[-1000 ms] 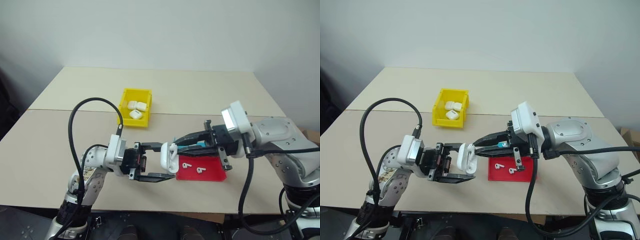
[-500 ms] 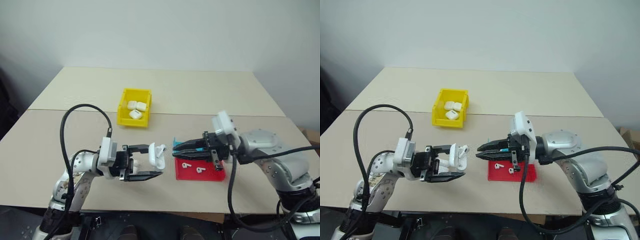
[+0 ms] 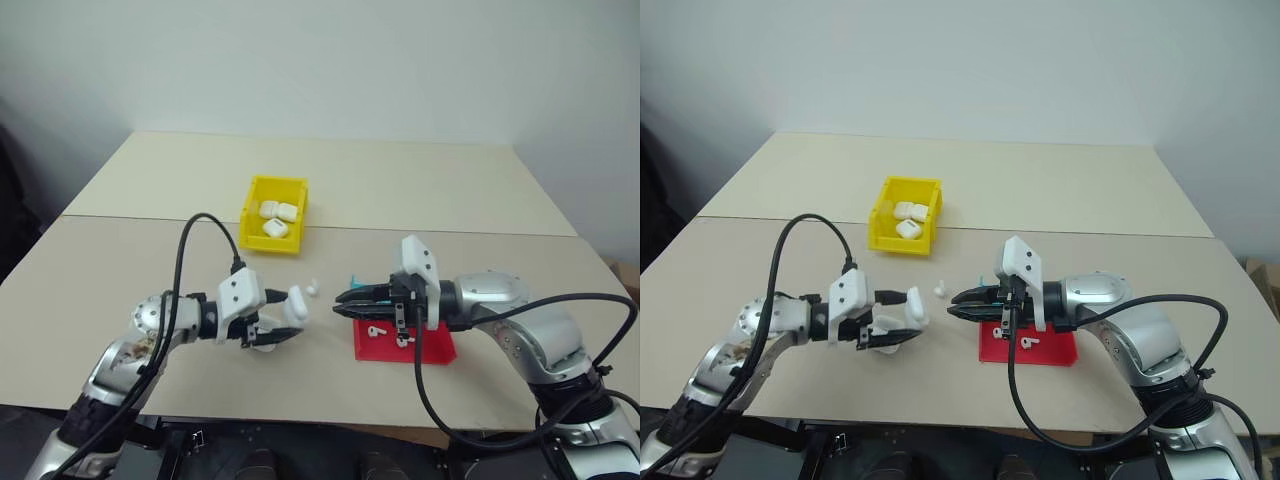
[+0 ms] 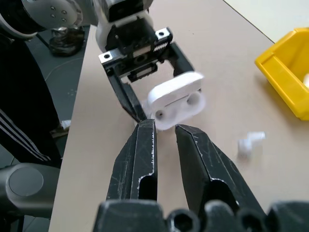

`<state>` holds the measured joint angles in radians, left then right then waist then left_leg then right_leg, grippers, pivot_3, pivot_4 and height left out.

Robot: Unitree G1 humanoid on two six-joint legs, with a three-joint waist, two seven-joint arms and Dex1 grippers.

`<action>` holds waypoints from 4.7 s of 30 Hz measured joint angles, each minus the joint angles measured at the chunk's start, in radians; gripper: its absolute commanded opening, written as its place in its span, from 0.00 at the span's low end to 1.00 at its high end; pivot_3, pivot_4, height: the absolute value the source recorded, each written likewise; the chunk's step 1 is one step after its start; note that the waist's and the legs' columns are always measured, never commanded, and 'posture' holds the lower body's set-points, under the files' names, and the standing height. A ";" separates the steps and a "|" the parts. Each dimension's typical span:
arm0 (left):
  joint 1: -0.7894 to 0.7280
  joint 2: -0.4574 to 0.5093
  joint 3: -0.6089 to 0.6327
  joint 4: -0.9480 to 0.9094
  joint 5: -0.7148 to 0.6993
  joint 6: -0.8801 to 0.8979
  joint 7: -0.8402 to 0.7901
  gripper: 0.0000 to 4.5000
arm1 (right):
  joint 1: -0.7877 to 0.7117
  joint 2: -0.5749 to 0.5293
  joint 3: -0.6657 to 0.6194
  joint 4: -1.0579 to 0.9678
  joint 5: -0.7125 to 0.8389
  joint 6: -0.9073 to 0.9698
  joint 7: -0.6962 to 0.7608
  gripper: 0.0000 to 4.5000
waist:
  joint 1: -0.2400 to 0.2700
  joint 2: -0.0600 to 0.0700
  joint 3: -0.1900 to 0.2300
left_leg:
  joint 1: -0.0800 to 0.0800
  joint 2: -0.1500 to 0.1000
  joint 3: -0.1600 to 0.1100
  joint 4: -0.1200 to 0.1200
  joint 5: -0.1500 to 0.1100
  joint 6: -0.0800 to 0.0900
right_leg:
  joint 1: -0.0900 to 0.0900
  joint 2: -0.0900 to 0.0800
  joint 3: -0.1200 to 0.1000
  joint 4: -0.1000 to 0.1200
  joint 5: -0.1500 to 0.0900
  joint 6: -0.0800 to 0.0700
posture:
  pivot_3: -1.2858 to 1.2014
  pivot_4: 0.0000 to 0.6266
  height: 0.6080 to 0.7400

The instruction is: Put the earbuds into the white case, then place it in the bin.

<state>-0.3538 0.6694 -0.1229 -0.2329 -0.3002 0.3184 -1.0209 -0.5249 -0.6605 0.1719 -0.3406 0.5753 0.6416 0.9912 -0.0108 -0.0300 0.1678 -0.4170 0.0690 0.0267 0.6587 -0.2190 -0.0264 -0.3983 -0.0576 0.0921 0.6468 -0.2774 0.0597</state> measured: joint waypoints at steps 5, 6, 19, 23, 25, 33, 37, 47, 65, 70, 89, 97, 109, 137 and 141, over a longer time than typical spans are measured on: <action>0.043 -0.052 0.069 0.014 -0.102 -0.112 -0.070 0.61 | 0.067 -0.063 -0.032 -0.031 -0.023 -0.023 0.003 0.22 | -0.004 0.000 0.000 | -0.006 0.000 0.000 0.000 0.000 0.000 | -0.006 0.000 0.000 0.002 0.000 0.000 | 0.52 0.24 1.00; 0.055 -0.063 0.096 0.014 -0.142 -0.135 -0.094 0.61 | 0.076 -0.088 -0.034 -0.048 -0.023 -0.023 0.009 0.22 | -0.004 0.000 0.000 | -0.006 0.000 0.000 0.000 0.000 0.000 | -0.006 0.000 0.000 0.002 0.000 0.000 | 0.52 0.24 1.00; 0.132 -0.176 0.157 -0.035 -0.355 -0.233 -0.240 0.61 | -0.074 -0.513 0.150 -0.279 -0.291 0.022 0.192 0.49 | -0.011 0.002 0.000 | -0.004 0.000 0.001 0.002 0.000 0.000 | -0.005 0.000 0.001 0.001 0.000 0.000 | 0.52 0.24 1.00; 0.133 -0.194 0.136 -0.018 -0.353 -0.259 -0.280 0.61 | -0.177 -0.476 0.329 -0.238 -0.461 0.047 0.230 0.49 | -0.007 0.002 0.000 | -0.004 0.000 0.001 0.002 0.000 0.000 | -0.006 0.000 0.001 0.002 0.000 0.000 | 0.52 0.24 1.00; 0.134 -0.194 0.132 -0.006 -0.351 -0.277 -0.300 0.61 | -0.210 -0.454 0.384 -0.223 -0.522 0.049 0.249 0.49 | -0.005 0.002 0.000 | -0.005 0.000 0.001 0.002 0.000 0.000 | -0.006 0.000 0.001 0.001 0.000 0.000 | 0.52 0.24 1.00; 0.167 -0.192 0.123 0.014 -0.346 -0.329 -0.369 0.61 | -0.256 -0.362 0.504 -0.157 -0.684 0.083 0.296 0.49 | -0.003 0.002 0.000 | -0.005 0.000 0.001 0.002 0.000 0.000 | -0.006 0.000 0.001 0.002 0.000 0.000 | 0.52 0.24 1.00; 0.171 -0.191 0.123 0.014 -0.334 -0.335 -0.372 0.61 | -0.256 -0.337 0.522 -0.132 -0.737 0.080 0.314 0.49 | -0.002 0.002 0.000 | -0.005 0.000 0.001 0.002 0.000 0.000 | -0.006 0.000 0.001 0.002 0.000 0.000 | 0.52 0.24 1.00; 0.189 -0.189 0.123 0.013 -0.326 -0.335 -0.365 0.61 | -0.251 -0.299 0.522 -0.084 -0.808 0.021 0.335 0.49 | -0.003 0.002 0.000 | -0.005 0.000 0.001 0.002 0.000 0.000 | -0.006 0.000 0.001 0.002 0.001 0.000 | 0.52 0.24 1.00; 0.200 -0.170 0.122 0.006 -0.311 -0.335 -0.341 0.61 | -0.212 -0.262 0.516 -0.032 -0.908 -0.066 0.360 0.49 | -0.004 0.002 0.000 | -0.004 0.000 0.001 0.002 0.000 0.000 | -0.006 0.000 0.000 0.002 0.001 0.000 | 0.52 0.24 1.00; 0.200 -0.170 0.121 0.006 -0.305 -0.335 -0.334 0.61 | -0.206 -0.258 0.511 -0.031 -0.917 -0.077 0.361 0.49 | -0.004 0.002 0.000 | -0.004 0.000 0.001 0.002 0.000 0.000 | -0.005 0.000 0.001 0.002 0.001 0.000 | 0.52 0.24 1.00; 0.200 -0.163 0.117 -0.004 -0.289 -0.335 -0.313 0.61 | -0.176 -0.250 0.475 -0.013 -0.957 -0.144 0.363 0.37 | -0.003 0.002 -0.001 | -0.003 0.000 0.001 0.002 0.000 0.000 | -0.004 0.000 0.001 0.003 0.001 0.000 | 0.52 0.24 1.00; 0.200 -0.162 0.108 -0.004 -0.288 -0.335 -0.305 0.61 | -0.168 -0.244 0.463 -0.012 -0.965 -0.162 0.373 0.37 | -0.003 0.002 -0.001 | -0.003 0.000 0.001 0.002 0.000 0.000 | -0.004 0.000 0.001 0.003 0.001 0.000 | 0.52 0.24 1.00; 0.199 -0.151 0.105 -0.004 -0.286 -0.335 -0.298 0.61 | -0.156 -0.236 0.445 -0.006 -0.974 -0.197 0.383 0.15 | -0.003 0.002 -0.001 | -0.003 0.000 0.001 0.002 0.000 0.000 | -0.004 0.000 0.001 0.003 0.001 0.000 | 0.52 0.24 1.00; 0.026 -0.244 0.083 -0.052 -0.451 -0.201 -0.274 0.61 | -0.203 0.199 -0.501 -0.315 -0.361 0.370 0.145 0.15 | -0.006 0.002 -0.001 | -0.003 0.000 -0.001 0.002 0.000 0.000 | -0.004 0.001 0.001 0.008 0.001 0.000 | 0.52 0.24 1.00; 0.010 -0.256 0.082 -0.054 -0.470 -0.179 -0.278 0.61 | -0.198 0.412 -0.683 -0.421 -0.094 0.435 0.014 0.15 | -0.002 0.002 -0.001 | -0.003 0.000 -0.001 0.002 0.000 0.000 | -0.004 0.000 0.000 0.008 0.001 0.000 | 0.52 0.24 1.00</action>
<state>-0.3436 0.4130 -0.0404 -0.2868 -0.7705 0.1394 -1.2986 -0.7226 -0.2482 -0.5106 -0.7616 0.4814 1.0764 1.0051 -0.0128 -0.0275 0.1663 -0.4200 0.0686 0.0259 0.6611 -0.2189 -0.0262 -0.4026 -0.0575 0.0924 0.6550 -0.2767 0.0595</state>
